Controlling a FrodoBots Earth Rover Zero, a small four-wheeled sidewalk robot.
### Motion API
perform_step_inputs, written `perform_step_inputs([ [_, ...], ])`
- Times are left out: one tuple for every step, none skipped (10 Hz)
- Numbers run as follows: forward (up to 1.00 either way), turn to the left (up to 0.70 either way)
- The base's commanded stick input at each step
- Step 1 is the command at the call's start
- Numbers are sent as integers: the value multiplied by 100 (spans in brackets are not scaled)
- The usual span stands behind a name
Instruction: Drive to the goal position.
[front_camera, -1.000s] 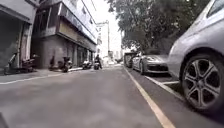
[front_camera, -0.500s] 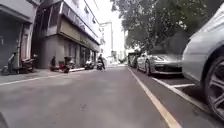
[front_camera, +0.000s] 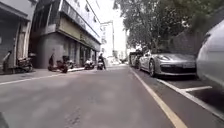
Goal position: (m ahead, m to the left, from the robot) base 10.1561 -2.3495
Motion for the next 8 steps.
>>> perform_step_inputs([
  [70,0],
  [70,0],
  [70,0],
  [70,0],
  [70,0],
  [70,0],
  [70,0],
  [70,0],
])
